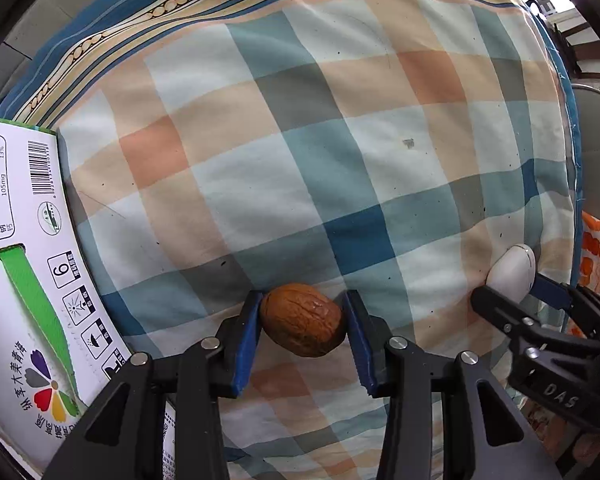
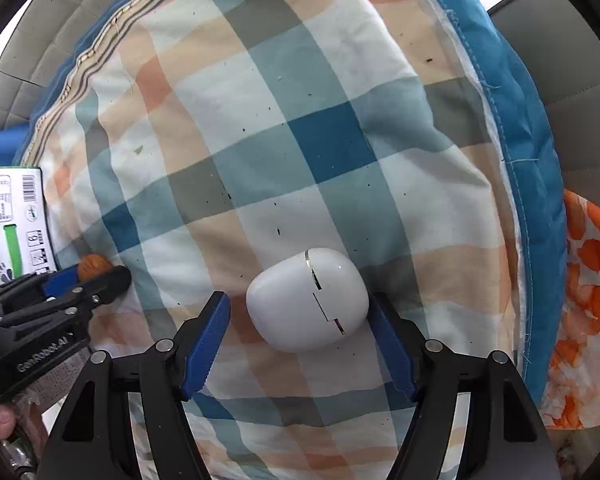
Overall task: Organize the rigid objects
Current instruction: 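Lift and carry the walnut and white case over the box with both tools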
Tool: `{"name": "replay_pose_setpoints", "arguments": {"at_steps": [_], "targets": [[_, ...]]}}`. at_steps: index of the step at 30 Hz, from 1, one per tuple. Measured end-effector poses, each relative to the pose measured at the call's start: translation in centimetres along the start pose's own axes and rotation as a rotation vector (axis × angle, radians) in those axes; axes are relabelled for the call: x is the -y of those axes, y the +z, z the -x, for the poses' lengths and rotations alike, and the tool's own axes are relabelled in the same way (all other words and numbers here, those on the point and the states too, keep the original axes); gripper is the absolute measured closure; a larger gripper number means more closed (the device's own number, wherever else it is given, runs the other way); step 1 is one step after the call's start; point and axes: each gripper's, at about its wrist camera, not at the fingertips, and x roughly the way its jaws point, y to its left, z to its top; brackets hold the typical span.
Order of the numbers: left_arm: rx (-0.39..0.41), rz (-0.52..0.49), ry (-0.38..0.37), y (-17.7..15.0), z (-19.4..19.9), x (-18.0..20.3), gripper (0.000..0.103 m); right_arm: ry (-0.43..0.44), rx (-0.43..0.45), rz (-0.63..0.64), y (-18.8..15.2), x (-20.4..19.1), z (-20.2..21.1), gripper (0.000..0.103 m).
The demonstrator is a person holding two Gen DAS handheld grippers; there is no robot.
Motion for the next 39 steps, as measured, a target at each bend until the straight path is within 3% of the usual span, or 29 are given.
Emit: {"name": "replay_pose_setpoints", "arguments": {"at_steps": [2, 5, 7, 16, 25, 34, 39], "targets": [[0.010, 0.002, 0.006, -0.5, 0.1, 0.5, 0.065, -0.033, 0.008, 0.017, -1.2, -0.5, -0.2, 0.030], [0.028, 0.000, 0.020, -1.1, 0.1, 0.5, 0.065, -0.121, 0.011, 0.061, -1.9, -1.8, -0.6, 0.043], [0.039, 0.001, 0.019, -2.2, 0.4, 0.7, 0.065, -0.127, 0.004, 0.072, -2.5, -2.8, -1.1, 0.043], [0.119, 0.017, -0.024, -6.8, 3.5, 0.9, 0.065, -0.061, 0.011, 0.056, -4.8, -1.5, 1.3, 0.044], [0.248, 0.025, -0.084, -13.2, 9.2, -0.1, 0.065, 0.024, 0.057, 0.088, -10.5, -1.2, 6.5, 0.044], [0.440, 0.091, -0.151, -14.4, 19.7, -5.0, 0.065, 0.143, 0.176, 0.174, -13.5, -7.4, 15.4, 0.044], [0.538, 0.147, -0.114, -17.3, 25.3, -11.2, 0.065, 0.200, 0.227, 0.251, -13.3, -14.4, 18.9, 0.044]]}}
